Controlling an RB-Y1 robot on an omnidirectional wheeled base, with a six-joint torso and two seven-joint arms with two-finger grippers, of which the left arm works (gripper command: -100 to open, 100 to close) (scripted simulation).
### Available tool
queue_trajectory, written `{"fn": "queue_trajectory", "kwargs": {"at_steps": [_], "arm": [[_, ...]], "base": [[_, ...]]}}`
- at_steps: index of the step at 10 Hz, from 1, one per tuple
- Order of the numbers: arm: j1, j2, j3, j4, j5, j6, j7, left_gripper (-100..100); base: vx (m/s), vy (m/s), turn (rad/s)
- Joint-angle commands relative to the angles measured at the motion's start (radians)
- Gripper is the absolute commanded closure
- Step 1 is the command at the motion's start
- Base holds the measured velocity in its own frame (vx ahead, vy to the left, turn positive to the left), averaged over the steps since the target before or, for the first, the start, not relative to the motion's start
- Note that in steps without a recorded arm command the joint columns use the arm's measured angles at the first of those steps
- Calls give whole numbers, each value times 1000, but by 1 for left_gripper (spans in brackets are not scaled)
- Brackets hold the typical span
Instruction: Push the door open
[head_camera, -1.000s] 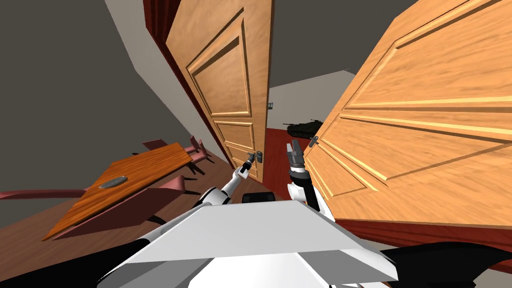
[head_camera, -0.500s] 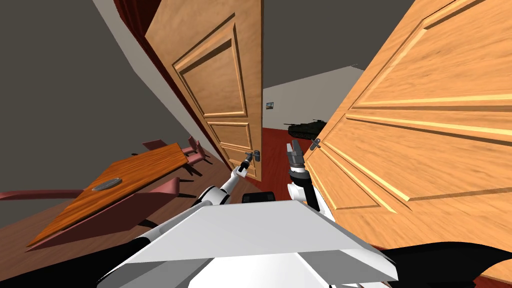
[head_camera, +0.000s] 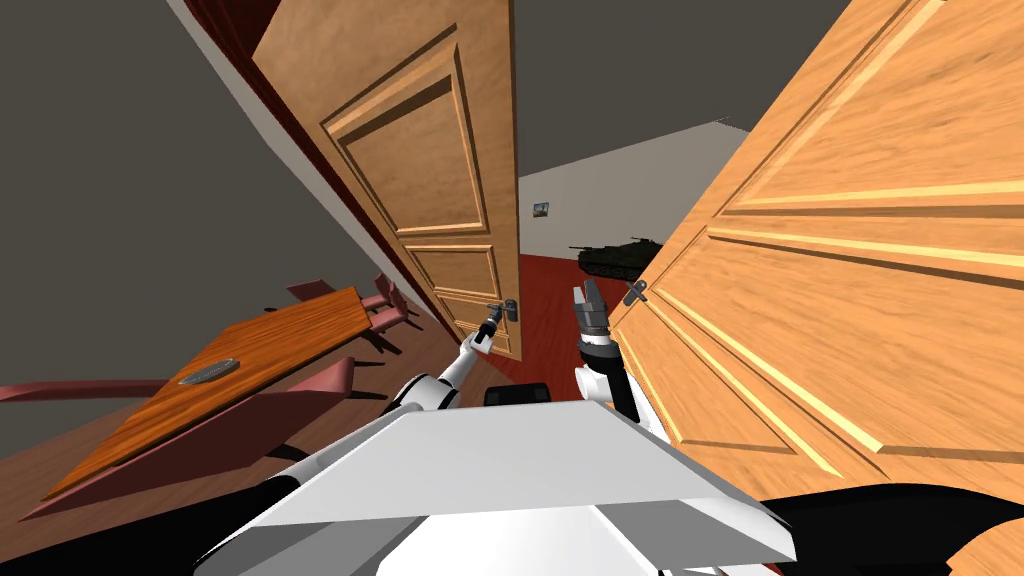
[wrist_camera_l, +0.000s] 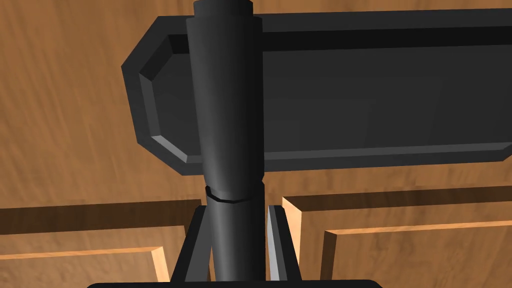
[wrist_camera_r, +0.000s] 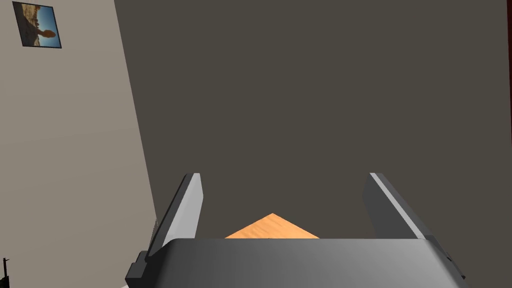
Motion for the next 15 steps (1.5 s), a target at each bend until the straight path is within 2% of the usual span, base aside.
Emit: {"fn": "queue_trajectory", "kwargs": {"at_steps": [1,4,8,15], "arm": [[-3,15,30,8,7,-7,-12,100],[-3,19,58,11,15,-5,-24,100],[-3,21,109,17,29,-2,-47,100],[-2,15,175,24,46,2,-76,100]], "base": [[54,-64,39],[81,-111,77],[129,-155,66],[118,-156,67]]}}
